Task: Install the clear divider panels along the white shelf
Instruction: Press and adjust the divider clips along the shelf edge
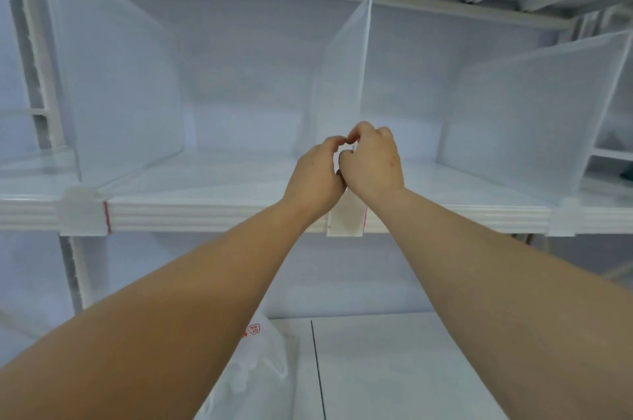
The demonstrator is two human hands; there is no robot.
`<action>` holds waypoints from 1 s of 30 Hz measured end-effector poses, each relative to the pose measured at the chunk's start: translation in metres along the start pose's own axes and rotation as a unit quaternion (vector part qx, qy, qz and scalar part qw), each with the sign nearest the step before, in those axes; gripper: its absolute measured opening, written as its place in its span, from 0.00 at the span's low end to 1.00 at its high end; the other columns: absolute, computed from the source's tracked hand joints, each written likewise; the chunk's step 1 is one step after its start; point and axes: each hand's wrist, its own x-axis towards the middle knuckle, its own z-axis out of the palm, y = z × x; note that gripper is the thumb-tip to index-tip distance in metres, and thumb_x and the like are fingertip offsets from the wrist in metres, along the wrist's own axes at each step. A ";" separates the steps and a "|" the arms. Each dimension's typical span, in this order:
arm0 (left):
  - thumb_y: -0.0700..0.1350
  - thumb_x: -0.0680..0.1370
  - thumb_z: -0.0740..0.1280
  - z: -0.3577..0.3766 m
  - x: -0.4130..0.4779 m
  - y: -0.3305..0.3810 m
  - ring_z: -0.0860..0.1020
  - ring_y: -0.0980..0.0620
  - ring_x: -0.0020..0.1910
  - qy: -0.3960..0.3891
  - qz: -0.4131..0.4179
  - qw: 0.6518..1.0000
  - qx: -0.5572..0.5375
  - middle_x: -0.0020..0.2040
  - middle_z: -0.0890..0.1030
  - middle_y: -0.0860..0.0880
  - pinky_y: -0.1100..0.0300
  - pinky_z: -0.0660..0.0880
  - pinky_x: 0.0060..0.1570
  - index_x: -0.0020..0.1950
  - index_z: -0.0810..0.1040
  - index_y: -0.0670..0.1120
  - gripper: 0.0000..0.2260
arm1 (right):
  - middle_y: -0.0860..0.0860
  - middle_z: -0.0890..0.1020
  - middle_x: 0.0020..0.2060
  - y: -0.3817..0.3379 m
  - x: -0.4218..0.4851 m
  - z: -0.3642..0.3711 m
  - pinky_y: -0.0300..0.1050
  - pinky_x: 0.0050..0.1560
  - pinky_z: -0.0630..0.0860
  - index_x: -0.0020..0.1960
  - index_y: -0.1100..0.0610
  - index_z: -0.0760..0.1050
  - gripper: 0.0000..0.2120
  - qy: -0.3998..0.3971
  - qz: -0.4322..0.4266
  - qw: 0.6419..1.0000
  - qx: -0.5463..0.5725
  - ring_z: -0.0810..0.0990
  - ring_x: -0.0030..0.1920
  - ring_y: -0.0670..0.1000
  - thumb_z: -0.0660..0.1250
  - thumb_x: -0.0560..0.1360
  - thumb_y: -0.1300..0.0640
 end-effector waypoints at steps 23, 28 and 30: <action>0.51 0.76 0.68 0.022 0.016 -0.034 0.75 0.47 0.60 -0.218 -0.052 0.952 0.209 0.60 0.79 0.47 0.58 0.70 0.55 0.64 0.73 0.45 0.19 | 0.57 0.74 0.48 0.028 0.026 0.026 0.45 0.44 0.69 0.50 0.58 0.71 0.06 -0.102 0.061 0.989 -0.091 0.72 0.45 0.58 0.57 0.75 0.63; 0.49 0.78 0.64 0.022 0.013 -0.031 0.77 0.43 0.56 -0.227 -0.035 0.948 0.221 0.54 0.82 0.43 0.53 0.72 0.56 0.55 0.76 0.42 0.12 | 0.58 0.78 0.55 0.034 0.014 0.031 0.44 0.45 0.67 0.55 0.59 0.73 0.10 -0.093 0.077 0.985 -0.123 0.74 0.49 0.59 0.57 0.75 0.61; 0.49 0.79 0.63 0.022 0.012 -0.030 0.77 0.43 0.56 -0.231 -0.030 0.944 0.234 0.54 0.82 0.44 0.54 0.72 0.56 0.55 0.77 0.42 0.12 | 0.58 0.78 0.55 0.035 0.013 0.036 0.44 0.45 0.68 0.56 0.60 0.73 0.11 -0.075 0.083 0.987 -0.113 0.76 0.51 0.60 0.57 0.75 0.62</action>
